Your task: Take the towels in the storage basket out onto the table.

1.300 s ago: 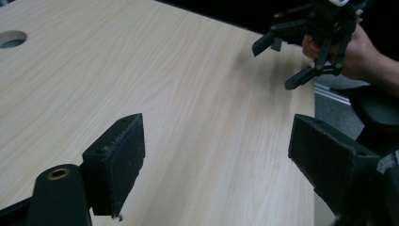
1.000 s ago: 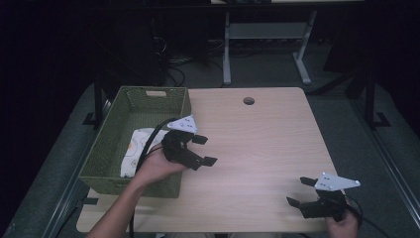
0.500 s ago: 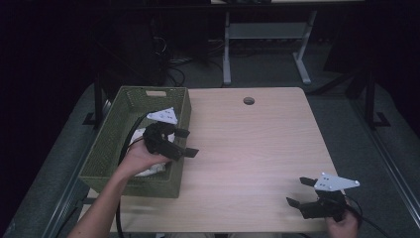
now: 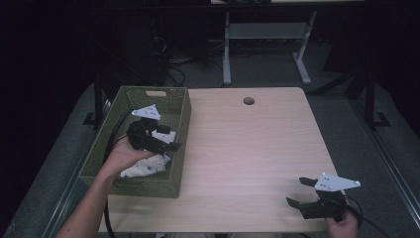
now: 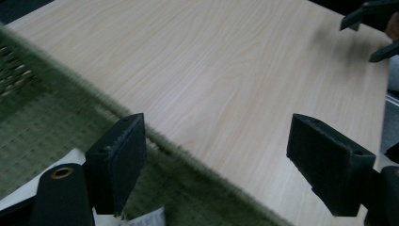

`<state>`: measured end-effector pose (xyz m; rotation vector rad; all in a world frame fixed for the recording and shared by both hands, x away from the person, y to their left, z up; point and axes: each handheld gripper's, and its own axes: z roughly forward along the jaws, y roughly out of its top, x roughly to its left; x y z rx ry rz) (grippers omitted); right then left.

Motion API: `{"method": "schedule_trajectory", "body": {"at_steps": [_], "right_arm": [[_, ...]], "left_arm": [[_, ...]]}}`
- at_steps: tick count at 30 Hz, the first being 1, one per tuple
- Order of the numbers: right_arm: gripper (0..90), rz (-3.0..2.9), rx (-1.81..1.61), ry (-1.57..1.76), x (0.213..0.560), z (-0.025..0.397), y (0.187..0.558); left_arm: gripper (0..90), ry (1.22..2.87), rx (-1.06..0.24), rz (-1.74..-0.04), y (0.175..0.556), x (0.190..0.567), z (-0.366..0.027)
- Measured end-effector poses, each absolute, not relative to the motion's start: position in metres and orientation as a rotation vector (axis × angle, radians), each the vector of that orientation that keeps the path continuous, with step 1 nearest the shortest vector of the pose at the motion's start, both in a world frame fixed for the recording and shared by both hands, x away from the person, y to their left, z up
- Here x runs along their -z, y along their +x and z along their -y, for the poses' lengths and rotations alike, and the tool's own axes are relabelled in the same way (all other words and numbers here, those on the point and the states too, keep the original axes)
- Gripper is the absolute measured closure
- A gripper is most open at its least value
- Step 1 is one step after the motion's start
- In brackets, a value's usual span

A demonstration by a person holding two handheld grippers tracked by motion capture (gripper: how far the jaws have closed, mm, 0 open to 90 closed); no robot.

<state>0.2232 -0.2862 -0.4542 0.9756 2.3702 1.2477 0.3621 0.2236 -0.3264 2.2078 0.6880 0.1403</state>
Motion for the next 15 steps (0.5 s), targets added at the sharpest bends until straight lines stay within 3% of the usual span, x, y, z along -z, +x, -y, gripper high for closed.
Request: {"method": "schedule_trajectory", "body": {"at_steps": [15], "right_arm": [[14.0,-2.374,-1.249,0.975,0.454,0.286,0.223]], "left_arm": [[19.7,2.240,-0.207,-0.820,0.371,0.338,-0.257]]}}
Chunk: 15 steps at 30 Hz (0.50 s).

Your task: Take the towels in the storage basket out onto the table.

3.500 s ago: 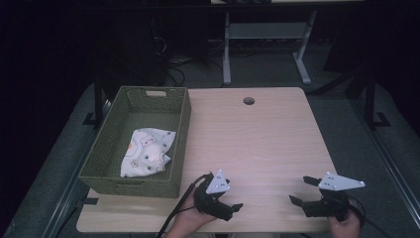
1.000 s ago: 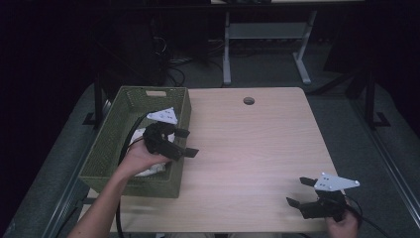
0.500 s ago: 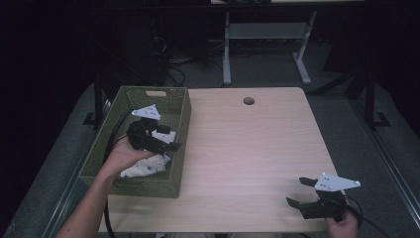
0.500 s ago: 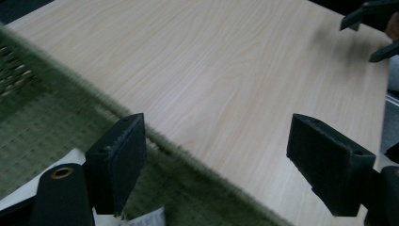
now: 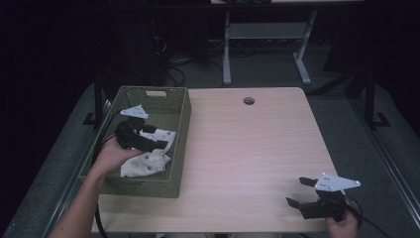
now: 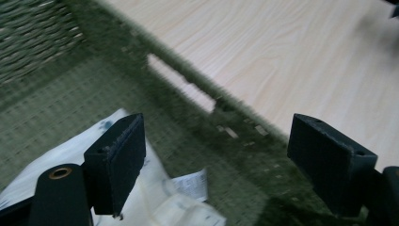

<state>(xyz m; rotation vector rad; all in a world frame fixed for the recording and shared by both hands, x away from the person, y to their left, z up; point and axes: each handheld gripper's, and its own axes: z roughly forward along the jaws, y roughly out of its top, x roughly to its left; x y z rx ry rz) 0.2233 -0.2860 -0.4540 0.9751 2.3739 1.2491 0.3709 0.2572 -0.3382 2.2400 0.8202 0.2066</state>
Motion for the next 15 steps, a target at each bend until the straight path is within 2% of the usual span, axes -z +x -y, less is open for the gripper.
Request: {"method": "schedule_trajectory", "body": {"at_steps": [15], "right_arm": [[14.0,-2.377,-1.250,0.967,0.454,0.285,0.223]], "left_arm": [[21.1,2.362,-0.243,-1.034,0.386,0.368,-0.279]]}}
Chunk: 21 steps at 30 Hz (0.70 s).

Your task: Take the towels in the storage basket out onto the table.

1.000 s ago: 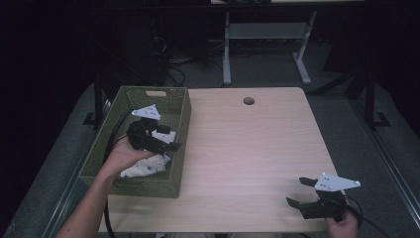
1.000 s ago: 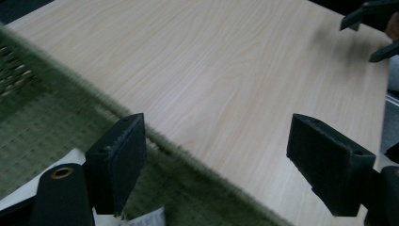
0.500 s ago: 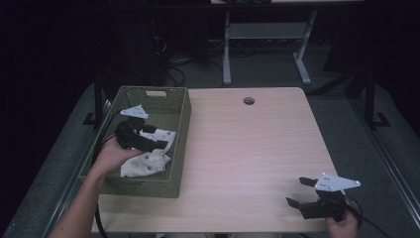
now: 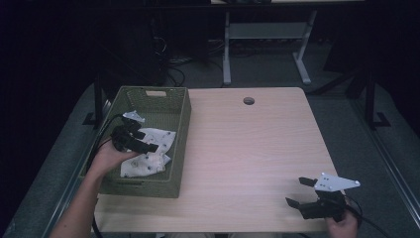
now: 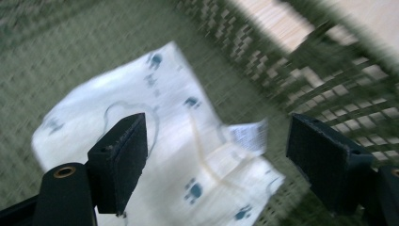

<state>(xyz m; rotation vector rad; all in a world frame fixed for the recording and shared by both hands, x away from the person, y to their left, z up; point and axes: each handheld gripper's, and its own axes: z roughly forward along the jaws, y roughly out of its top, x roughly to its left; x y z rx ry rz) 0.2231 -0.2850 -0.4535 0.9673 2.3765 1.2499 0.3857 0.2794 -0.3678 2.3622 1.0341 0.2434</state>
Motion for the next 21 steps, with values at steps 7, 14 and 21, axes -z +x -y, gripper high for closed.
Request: {"method": "schedule_trajectory", "body": {"at_steps": [7,14,21], "right_arm": [[14.0,-2.376,-1.253,0.972,0.453,0.285,0.223],[14.0,-2.369,-1.258,0.960,0.453,0.286,0.223],[14.0,-2.367,-1.261,0.965,0.452,0.286,0.222]], "left_arm": [[21.3,2.385,-0.268,-1.154,0.391,0.377,-0.282],[21.6,2.398,-0.243,-1.254,0.399,0.386,-0.286],[24.9,2.434,-0.220,-1.321,0.402,0.394,-0.285]]}}
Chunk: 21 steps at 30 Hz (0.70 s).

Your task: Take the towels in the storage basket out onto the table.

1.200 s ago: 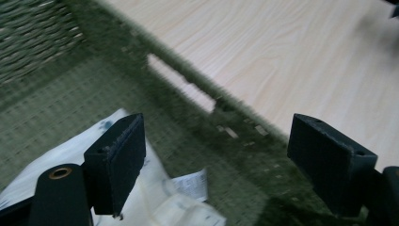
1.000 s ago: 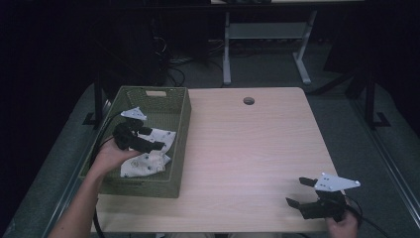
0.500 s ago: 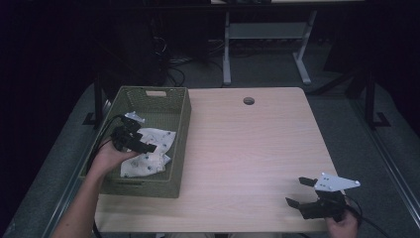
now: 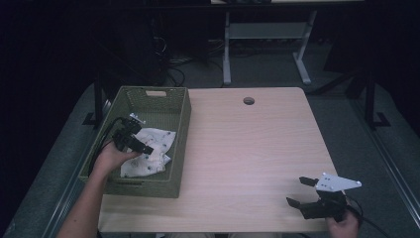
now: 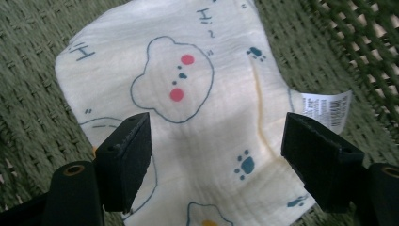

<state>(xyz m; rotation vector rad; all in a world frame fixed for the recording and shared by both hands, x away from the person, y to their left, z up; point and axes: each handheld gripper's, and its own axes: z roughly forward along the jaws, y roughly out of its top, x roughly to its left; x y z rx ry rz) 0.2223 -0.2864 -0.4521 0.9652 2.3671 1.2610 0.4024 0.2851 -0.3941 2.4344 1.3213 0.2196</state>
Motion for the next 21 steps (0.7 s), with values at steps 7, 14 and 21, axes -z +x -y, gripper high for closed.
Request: {"method": "schedule_trajectory", "body": {"at_steps": [7,14,21], "right_arm": [[14.0,-2.363,-1.263,0.961,0.4517,0.2868,0.2223],[14.0,-2.359,-1.263,0.960,0.4514,0.2874,0.2222],[14.0,-2.359,-1.264,0.960,0.4513,0.2874,0.2222]], "left_arm": [[25.2,2.453,-0.223,-1.352,0.4035,0.3967,-0.2860],[26.2,2.461,-0.227,-1.362,0.4044,0.3965,-0.2859],[28.5,2.481,-0.221,-1.376,0.4051,0.3982,-0.2830]]}}
